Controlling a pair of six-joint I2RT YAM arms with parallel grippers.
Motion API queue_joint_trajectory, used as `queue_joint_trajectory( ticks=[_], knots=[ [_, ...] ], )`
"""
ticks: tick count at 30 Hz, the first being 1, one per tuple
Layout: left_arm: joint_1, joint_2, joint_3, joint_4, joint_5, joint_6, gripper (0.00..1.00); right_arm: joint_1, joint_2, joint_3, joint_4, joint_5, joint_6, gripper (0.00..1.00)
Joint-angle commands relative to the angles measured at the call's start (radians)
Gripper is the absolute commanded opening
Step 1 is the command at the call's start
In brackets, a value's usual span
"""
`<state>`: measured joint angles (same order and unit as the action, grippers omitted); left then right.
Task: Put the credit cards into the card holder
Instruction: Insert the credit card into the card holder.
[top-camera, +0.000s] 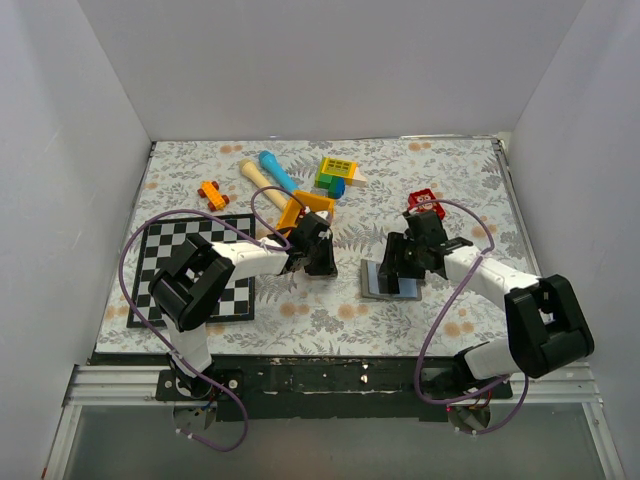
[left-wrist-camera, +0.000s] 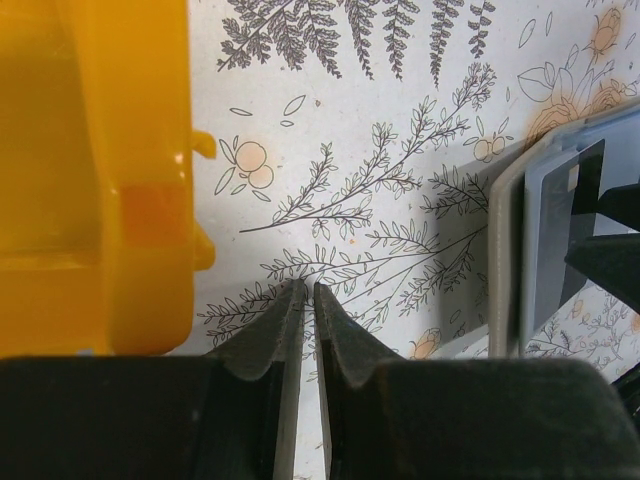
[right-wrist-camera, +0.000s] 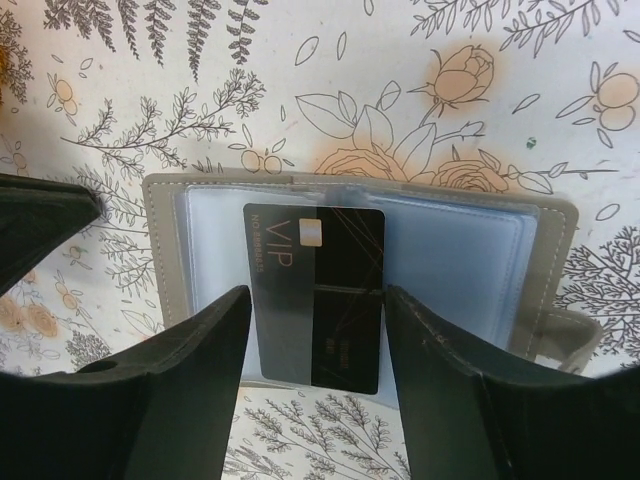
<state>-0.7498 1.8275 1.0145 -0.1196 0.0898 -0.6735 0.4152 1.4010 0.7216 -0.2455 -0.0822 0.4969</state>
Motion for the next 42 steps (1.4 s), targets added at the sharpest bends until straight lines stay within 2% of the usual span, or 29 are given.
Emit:
queue_joint_trajectory(
  ticks=[1,5,7,10,13,19,25,30,33,42],
  knots=[
    [-0.003,0.007,-0.005,-0.003,-0.002,0.005,0.09,0.002,-0.037,0.044,-0.066,0.038,-0.029,0.66],
    [-0.003,0.009,-0.004,-0.002,-0.001,0.003,0.09,0.000,-0.059,0.044,-0.083,0.062,-0.021,0.66],
    [-0.003,0.009,-0.004,-0.002,0.001,0.005,0.09,0.000,-0.068,0.042,-0.095,0.076,-0.018,0.62],
    [-0.003,0.009,-0.002,-0.002,0.002,0.005,0.09,0.002,-0.071,0.041,-0.106,0.131,-0.014,0.51],
    [-0.003,0.006,0.001,-0.002,0.005,0.003,0.08,0.000,-0.053,0.045,-0.113,0.150,-0.011,0.32],
    [-0.005,-0.007,0.012,-0.005,0.007,0.008,0.08,0.000,0.001,0.044,-0.098,0.157,0.003,0.11],
    [-0.005,-0.039,0.024,-0.014,0.016,0.006,0.10,0.000,0.033,0.042,-0.087,0.162,0.002,0.05],
    [-0.011,-0.086,0.042,-0.017,0.030,0.005,0.29,0.000,0.039,0.036,-0.078,0.154,0.003,0.02],
    [-0.023,-0.112,0.055,-0.012,0.048,-0.018,0.37,0.000,0.035,0.038,-0.078,0.153,0.002,0.02],
    [-0.057,-0.113,0.098,0.017,0.093,-0.057,0.47,0.000,0.035,0.038,-0.080,0.153,0.000,0.01]
  ],
)
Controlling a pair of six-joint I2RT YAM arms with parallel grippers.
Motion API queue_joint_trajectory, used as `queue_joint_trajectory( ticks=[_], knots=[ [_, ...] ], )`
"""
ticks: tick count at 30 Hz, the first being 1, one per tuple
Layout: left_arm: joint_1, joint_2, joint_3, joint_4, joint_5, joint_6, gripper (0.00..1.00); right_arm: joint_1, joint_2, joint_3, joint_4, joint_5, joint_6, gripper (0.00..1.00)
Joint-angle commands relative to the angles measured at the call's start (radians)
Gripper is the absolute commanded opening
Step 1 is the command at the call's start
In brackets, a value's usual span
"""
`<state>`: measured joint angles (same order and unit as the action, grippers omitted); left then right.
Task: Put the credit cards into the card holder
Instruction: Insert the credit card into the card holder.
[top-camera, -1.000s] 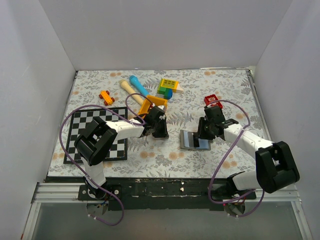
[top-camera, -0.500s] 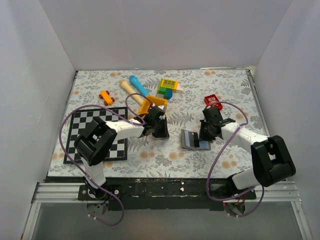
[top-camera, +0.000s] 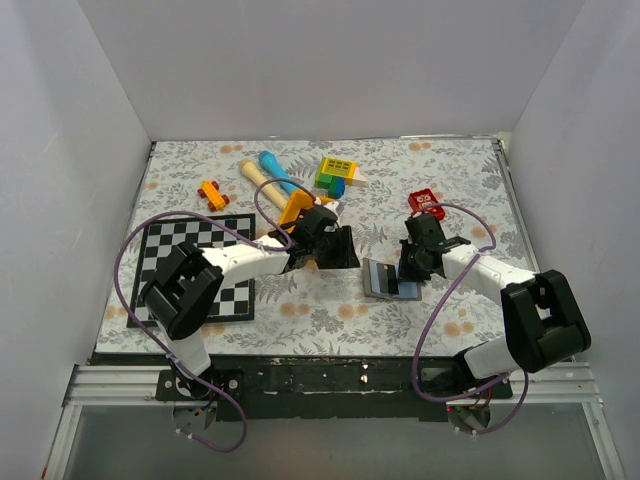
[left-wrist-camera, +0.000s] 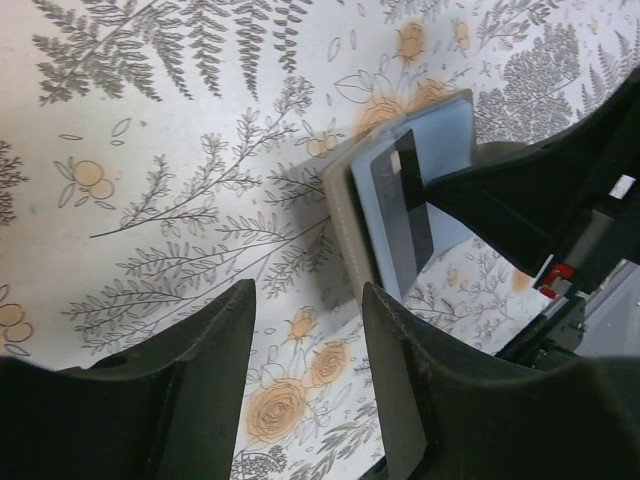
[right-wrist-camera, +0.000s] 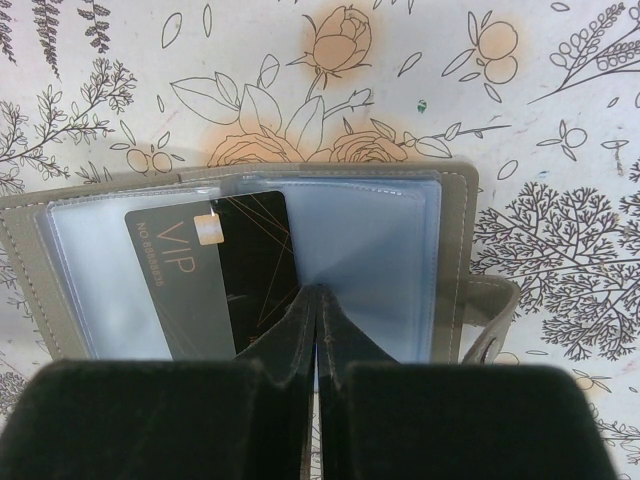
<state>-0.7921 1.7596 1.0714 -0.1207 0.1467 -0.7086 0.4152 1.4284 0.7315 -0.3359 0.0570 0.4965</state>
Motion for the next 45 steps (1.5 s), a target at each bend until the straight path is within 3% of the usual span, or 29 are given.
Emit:
queue_joint_trajectory(
  ticks=[1,9,23,45],
  knots=[
    [-0.019,-0.038,0.047,0.018,0.039,-0.023,0.47,0.000,0.009,0.028,0.011,0.015,-0.001,0.01],
    [-0.048,0.027,0.081,0.018,0.033,-0.019,0.47,0.000,0.012,0.028,0.012,0.009,0.001,0.01],
    [-0.053,0.086,0.090,0.029,0.033,-0.026,0.31,0.000,0.012,0.023,0.017,0.004,0.001,0.01],
    [-0.056,0.120,0.098,0.070,0.077,-0.065,0.22,0.000,0.020,0.022,0.028,-0.009,0.001,0.01]
  ],
)
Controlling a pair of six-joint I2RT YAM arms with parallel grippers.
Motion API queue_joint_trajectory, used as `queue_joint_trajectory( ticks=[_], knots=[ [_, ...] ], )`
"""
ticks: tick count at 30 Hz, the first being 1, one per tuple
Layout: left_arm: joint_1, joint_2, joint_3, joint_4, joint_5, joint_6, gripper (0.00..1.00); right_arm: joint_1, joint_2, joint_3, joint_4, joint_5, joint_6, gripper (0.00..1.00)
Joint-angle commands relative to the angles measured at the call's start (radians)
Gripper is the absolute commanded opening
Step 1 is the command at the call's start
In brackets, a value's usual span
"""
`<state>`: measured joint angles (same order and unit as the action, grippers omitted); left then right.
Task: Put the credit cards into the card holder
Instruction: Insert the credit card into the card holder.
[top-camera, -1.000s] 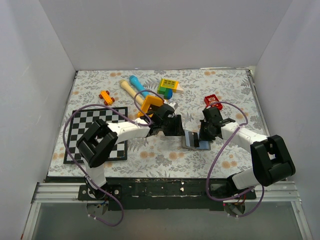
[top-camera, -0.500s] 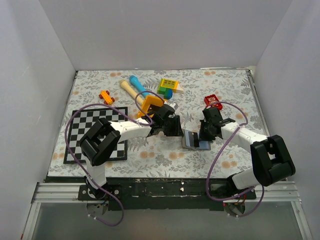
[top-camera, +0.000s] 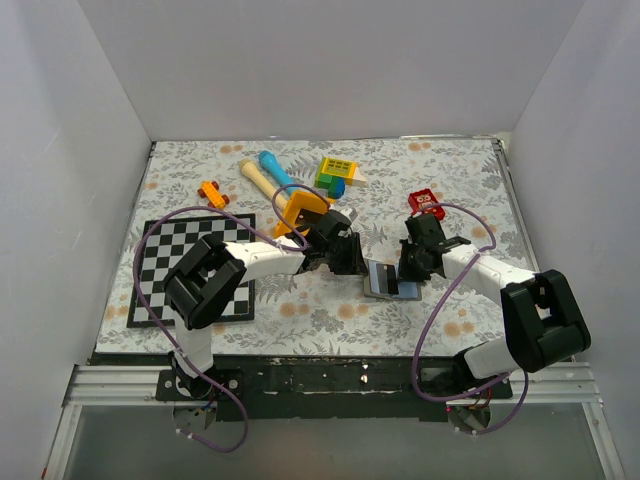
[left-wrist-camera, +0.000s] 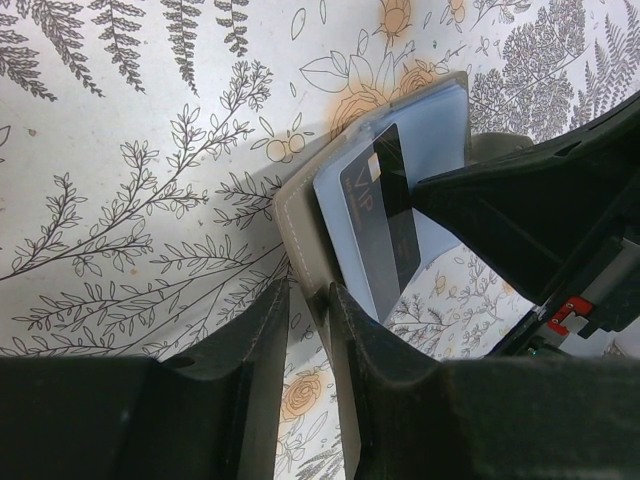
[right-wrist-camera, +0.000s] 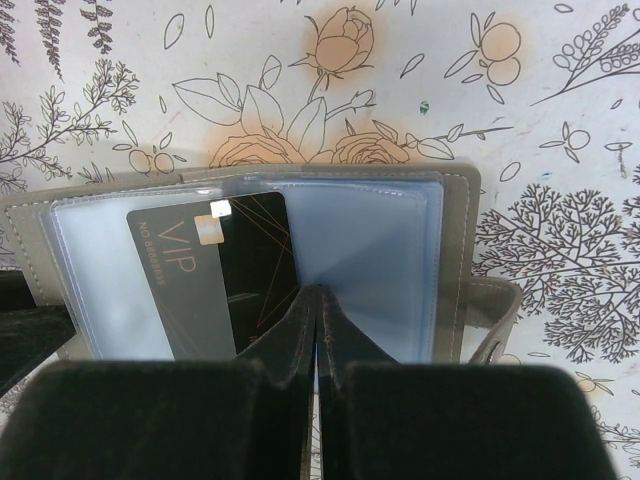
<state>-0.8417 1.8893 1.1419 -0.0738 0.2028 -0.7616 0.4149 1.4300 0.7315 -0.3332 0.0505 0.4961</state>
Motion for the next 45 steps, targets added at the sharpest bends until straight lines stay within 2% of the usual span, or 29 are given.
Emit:
queue_joint_trajectory(
  ticks=[1,9,15,23,29,41,45],
  knots=[
    [-0.007,-0.009,0.027,0.025,0.026,-0.013,0.22,0.001,0.018,0.022,0.025,-0.005,0.001,0.01],
    [-0.007,0.001,0.025,0.034,0.044,-0.022,0.14,0.001,0.020,0.020,0.026,-0.006,0.001,0.01],
    [-0.007,0.001,0.028,0.035,0.046,-0.018,0.00,0.001,0.017,0.023,0.028,-0.015,0.004,0.01],
    [-0.007,0.004,0.027,0.035,0.050,-0.019,0.00,0.001,0.001,0.034,0.037,-0.043,0.005,0.01],
    [-0.011,0.005,0.025,0.035,0.053,-0.016,0.00,0.004,0.000,0.029,0.065,-0.123,0.015,0.01],
    [-0.011,0.005,0.022,0.035,0.050,-0.015,0.00,0.010,0.010,0.046,0.083,-0.130,-0.004,0.01],
    [-0.011,0.005,0.021,0.034,0.047,-0.015,0.00,0.010,0.007,0.060,0.037,-0.068,0.004,0.01]
  ],
)
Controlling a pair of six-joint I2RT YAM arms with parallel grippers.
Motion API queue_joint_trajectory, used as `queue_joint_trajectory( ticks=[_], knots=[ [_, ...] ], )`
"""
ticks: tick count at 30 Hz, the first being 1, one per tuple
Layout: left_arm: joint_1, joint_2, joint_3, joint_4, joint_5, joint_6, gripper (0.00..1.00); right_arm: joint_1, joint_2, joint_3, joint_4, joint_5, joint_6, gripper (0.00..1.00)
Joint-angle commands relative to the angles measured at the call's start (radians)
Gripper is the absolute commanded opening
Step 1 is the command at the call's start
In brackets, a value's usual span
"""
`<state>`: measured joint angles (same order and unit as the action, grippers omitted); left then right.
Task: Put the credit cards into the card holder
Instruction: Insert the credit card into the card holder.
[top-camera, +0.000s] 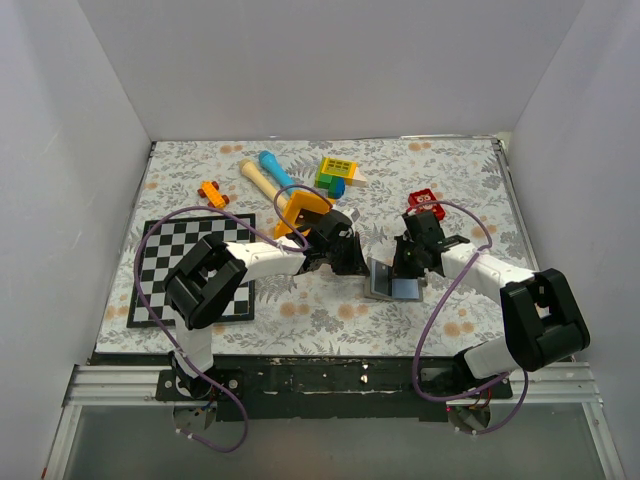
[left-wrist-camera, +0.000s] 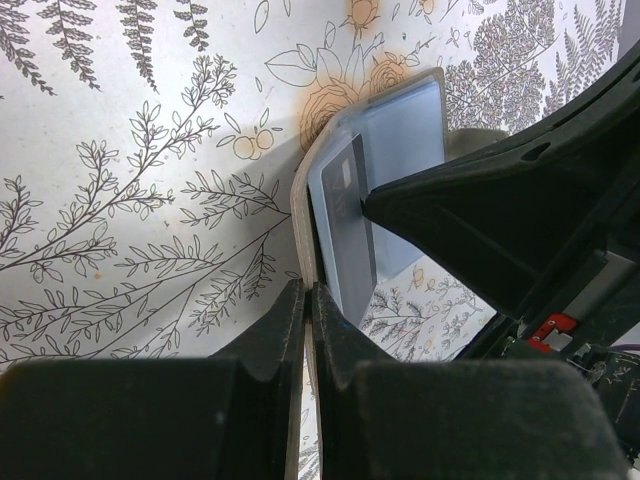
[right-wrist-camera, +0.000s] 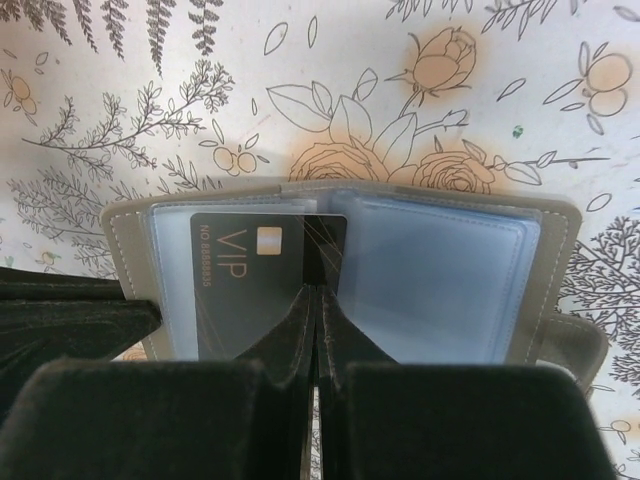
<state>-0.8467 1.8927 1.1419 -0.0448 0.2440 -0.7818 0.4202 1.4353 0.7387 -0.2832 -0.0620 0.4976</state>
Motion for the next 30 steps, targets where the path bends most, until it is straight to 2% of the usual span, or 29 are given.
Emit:
queue_joint_trajectory(
  ticks=[1,5,11,18,30],
  knots=[
    [-0.006,0.002,0.022,0.005,0.006,0.006,0.00,0.005,0.001,0.054,-0.022,0.057,0.004,0.01],
    [-0.006,0.002,0.018,0.003,0.003,0.009,0.00,0.005,0.001,0.057,-0.062,0.137,0.006,0.01],
    [-0.006,0.000,0.018,0.000,0.000,0.009,0.00,0.005,0.002,0.062,-0.088,0.162,0.001,0.01],
    [-0.006,0.011,0.019,-0.004,-0.002,0.013,0.00,0.006,0.043,0.042,-0.008,0.038,-0.004,0.01],
    [-0.006,0.048,0.016,-0.006,-0.006,0.018,0.00,0.008,0.053,0.008,0.061,-0.025,0.004,0.01]
  ],
)
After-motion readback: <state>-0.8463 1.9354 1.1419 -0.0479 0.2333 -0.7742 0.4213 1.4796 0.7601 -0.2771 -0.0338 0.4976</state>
